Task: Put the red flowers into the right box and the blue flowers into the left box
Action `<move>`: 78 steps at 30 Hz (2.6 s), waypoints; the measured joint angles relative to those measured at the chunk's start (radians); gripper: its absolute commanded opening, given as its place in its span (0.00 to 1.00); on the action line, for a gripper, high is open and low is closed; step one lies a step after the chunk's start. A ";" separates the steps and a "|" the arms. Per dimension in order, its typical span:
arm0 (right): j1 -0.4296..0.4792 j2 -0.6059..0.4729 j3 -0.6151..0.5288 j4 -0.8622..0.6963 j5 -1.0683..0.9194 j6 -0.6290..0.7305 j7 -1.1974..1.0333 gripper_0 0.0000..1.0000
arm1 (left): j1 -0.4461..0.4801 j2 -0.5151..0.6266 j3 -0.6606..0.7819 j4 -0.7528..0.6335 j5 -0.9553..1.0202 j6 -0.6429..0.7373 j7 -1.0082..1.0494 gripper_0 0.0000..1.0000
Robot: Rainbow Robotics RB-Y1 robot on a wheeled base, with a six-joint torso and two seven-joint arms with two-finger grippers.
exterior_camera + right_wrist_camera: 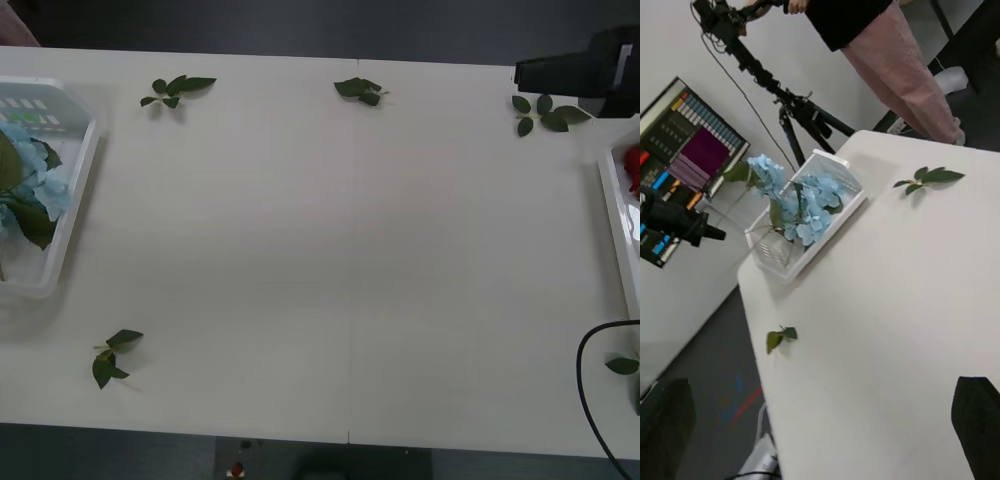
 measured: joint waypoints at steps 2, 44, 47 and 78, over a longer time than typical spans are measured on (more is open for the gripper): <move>0.017 -0.023 0.004 0.014 -0.002 0.006 0.045 1.00 | 0.000 0.000 -0.013 0.000 -0.010 -0.037 0.000 0.00; 0.027 -0.326 -0.013 0.365 0.203 0.189 0.779 1.00 | -0.127 -0.039 0.015 -0.202 0.162 0.094 0.054 1.00; 0.027 -0.335 -0.013 0.368 0.204 0.197 0.779 1.00 | -0.178 -0.075 0.015 -0.273 0.115 0.095 0.216 1.00; 0.027 -0.337 -0.012 0.368 0.223 0.199 0.779 1.00 | -0.626 -0.330 -0.411 -0.524 0.261 0.156 0.005 1.00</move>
